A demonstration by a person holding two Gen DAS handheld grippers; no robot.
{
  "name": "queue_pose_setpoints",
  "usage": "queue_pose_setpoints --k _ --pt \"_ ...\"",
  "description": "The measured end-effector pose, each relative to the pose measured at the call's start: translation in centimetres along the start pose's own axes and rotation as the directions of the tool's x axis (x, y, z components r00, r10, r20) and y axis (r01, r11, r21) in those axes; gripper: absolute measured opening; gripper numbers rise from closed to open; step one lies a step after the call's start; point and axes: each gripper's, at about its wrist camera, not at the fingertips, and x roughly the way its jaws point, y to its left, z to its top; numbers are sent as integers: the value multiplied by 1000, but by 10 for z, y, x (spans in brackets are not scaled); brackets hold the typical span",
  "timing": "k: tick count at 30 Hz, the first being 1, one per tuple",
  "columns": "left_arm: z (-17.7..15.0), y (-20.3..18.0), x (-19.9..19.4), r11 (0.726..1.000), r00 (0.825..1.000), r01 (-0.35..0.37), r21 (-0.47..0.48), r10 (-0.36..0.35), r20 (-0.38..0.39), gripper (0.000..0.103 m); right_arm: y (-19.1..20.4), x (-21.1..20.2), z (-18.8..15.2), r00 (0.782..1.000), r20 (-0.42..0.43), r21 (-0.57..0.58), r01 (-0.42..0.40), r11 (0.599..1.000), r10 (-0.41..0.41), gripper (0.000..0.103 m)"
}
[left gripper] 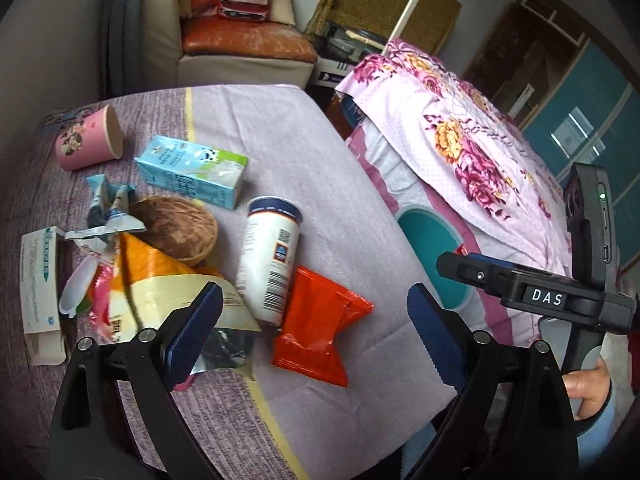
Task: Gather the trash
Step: 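Move both tools back over the trash on the table, then grasp the white medicine box with the left tool while the right tool grasps the ALDI cup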
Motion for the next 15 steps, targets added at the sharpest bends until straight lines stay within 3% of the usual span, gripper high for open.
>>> queue_pose_setpoints --k 9,15 --pt "4 72 -21 992 997 -67 -106 72 42 94 59 35 7 997 -75 -78 -13 997 8 78" --pt "3 133 -31 972 986 -155 -177 164 41 94 85 63 16 991 -134 -103 -28 994 14 78"
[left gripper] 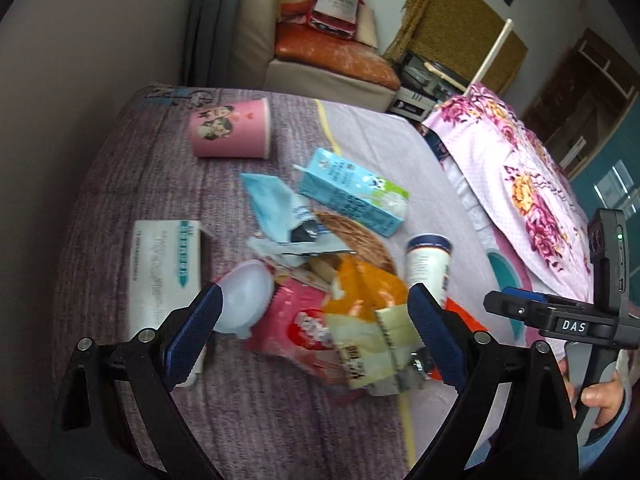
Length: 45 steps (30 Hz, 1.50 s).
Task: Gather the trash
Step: 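Grasp the white medicine box with the left tool while the right tool grasps the ALDI cup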
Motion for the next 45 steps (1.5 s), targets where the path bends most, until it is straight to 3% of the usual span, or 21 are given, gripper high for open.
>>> queue_pose_setpoints --k 6,11,17,19,20,22,24,25,28,36,45 --pt "1 65 10 986 990 -140 -92 137 -35 94 16 35 17 998 -60 -2 -15 1000 15 78" --pt "-6 92 27 976 980 -187 -116 177 -96 94 22 58 26 996 -91 22 -17 1000 19 78" --pt "-6 99 43 977 977 -184 -112 169 -133 94 20 75 34 993 -117 47 -14 999 19 77" --pt "-5 101 49 975 973 -195 -108 178 -146 94 20 80 34 992 -122 51 -14 999 21 72" --pt "-4 102 50 974 972 -201 -108 185 -145 94 20 82 34 991 -128 54 -19 998 26 69" --pt "-3 104 52 972 972 -207 -107 192 -136 94 20 88 32 989 -140 60 -34 998 42 53" --pt "-2 106 52 972 975 -201 -123 186 -123 91 22 87 32 991 -124 44 -38 998 43 52" --pt "-3 106 49 970 974 -210 -124 197 -109 75 24 87 31 992 -118 34 -37 999 40 52" --pt "-3 109 42 970 978 -196 -142 183 -97 64 26 83 29 994 -98 30 -47 998 49 52" --pt "-1 104 11 963 978 -207 -175 203 -42 63 30 52 30 997 -18 12 -71 997 71 52" --pt "12 49 -41 988 990 -124 -92 129 54 63 20 15 27 994 69 6 -85 996 85 52"
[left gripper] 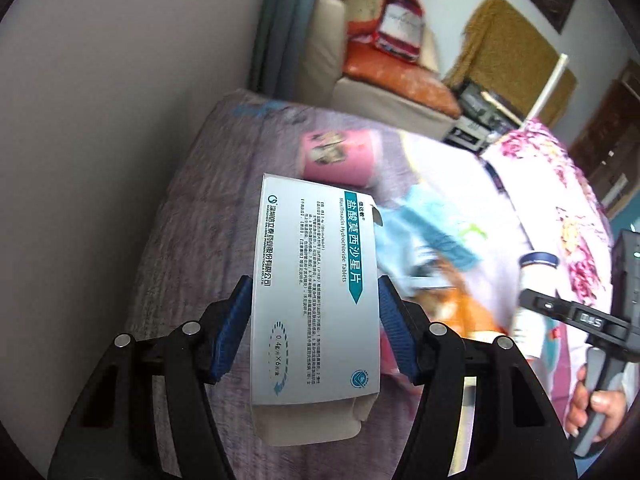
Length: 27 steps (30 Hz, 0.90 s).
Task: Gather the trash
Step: 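Grasp the white medicine box with the left tool while the right tool grasps the ALDI cup, then drop the medicine box into the wastebasket with the left tool while the right tool drops the cup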
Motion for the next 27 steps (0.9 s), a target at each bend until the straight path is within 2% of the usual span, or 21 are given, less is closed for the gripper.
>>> queue_pose_setpoints --k 6,12,21,27 --pt "-1 -52 -20 994 998 67 86 -69 13 63 -18 -29 -7 998 57 22 3 1000 -4 52" --pt "-7 -111 -19 977 993 116 180 -115 -12 63 -47 -64 -20 992 125 66 -9 998 0 52" --pt "-23 -204 16 930 979 197 310 -167 -121 64 -105 -105 -40 978 207 154 -19 988 -13 52" --pt "-38 -265 37 890 959 267 371 -206 -196 64 -158 -132 -49 963 256 233 21 972 -83 52"
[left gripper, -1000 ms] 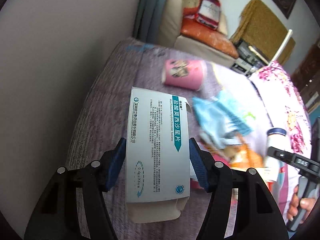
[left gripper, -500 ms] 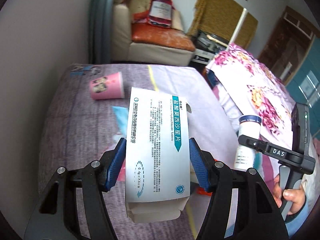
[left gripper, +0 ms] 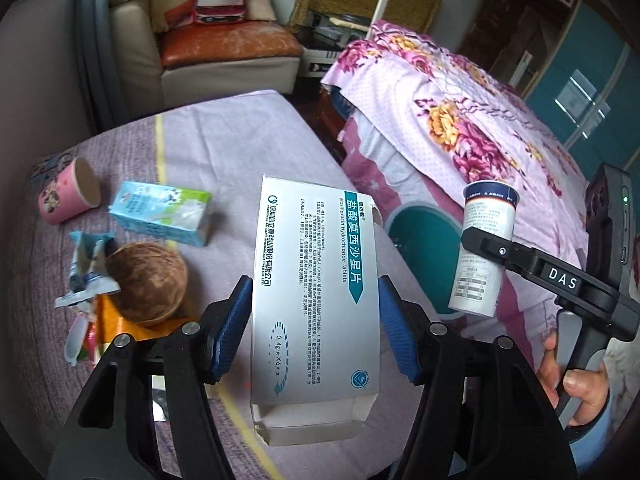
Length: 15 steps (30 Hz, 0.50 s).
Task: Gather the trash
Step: 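Drop the medicine box into the wastebasket with the left tool while the right tool drops the cup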
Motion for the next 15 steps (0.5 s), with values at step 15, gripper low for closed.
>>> queue_pose_setpoints --k 15 --pt "16 -120 100 980 985 81 182 -52 -162 64 -124 -24 11 990 46 173 124 977 -134 52"
